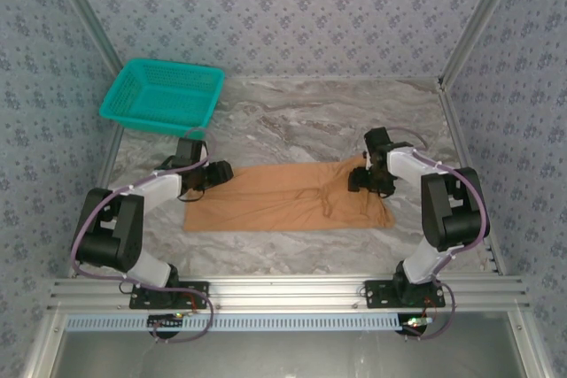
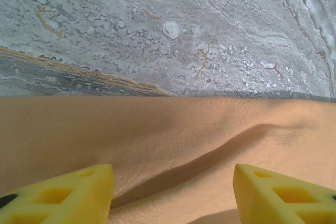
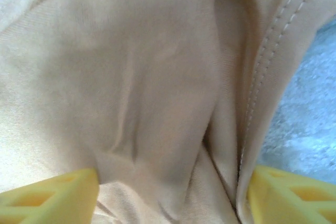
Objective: Fold the inside-out t-shirt
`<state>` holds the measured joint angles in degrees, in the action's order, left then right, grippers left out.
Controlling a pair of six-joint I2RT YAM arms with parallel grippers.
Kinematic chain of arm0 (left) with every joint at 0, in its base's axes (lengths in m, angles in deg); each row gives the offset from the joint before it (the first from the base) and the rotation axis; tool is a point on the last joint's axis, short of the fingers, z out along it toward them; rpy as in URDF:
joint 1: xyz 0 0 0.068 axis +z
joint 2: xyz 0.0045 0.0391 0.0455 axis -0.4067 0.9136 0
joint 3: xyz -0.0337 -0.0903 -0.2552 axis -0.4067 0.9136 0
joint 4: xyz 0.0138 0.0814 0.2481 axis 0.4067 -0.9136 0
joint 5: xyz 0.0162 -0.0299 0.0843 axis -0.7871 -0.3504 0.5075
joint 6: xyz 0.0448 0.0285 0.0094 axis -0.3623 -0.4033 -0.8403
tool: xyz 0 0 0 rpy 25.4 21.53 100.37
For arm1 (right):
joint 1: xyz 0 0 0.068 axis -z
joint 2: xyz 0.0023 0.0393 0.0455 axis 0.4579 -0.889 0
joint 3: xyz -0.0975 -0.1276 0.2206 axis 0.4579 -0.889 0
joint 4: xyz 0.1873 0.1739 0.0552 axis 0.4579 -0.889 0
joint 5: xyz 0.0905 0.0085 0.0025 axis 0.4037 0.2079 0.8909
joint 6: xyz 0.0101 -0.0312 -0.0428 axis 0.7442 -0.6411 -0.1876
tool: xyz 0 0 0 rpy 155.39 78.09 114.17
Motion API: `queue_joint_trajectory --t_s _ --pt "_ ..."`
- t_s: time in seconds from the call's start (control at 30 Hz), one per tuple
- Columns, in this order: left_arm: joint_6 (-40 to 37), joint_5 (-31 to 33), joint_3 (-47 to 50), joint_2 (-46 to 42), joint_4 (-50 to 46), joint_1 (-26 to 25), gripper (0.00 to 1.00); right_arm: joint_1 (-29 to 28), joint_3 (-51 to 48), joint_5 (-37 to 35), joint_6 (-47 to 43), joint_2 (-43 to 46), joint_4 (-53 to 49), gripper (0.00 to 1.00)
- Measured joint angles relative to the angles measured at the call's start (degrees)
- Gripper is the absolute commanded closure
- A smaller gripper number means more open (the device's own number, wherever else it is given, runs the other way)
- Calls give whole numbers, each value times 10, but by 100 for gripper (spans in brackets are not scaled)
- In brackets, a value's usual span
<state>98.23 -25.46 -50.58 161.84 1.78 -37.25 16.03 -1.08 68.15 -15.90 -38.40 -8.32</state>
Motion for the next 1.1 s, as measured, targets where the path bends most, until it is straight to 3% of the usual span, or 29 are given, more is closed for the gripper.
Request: queue_joint_trajectory --t_s 0.2,0.43,0.73,0.93,1.1 --pt "0 0 0 -9 -5 0 39 -4 11 -4 1 -13 -15 35" --pt "-2 0 0 -30 -12 0 38 -6 27 -16 1 -23 -38 29" --pt "-4 1 0 -35 -19 0 39 -3 46 -39 0 -33 -53 30" --pt "-6 2 0 -35 -20 0 39 -3 47 -33 -2 -45 -50 35" --pt "-9 3 0 -38 -25 0 38 -3 50 -33 -2 -47 -51 46"
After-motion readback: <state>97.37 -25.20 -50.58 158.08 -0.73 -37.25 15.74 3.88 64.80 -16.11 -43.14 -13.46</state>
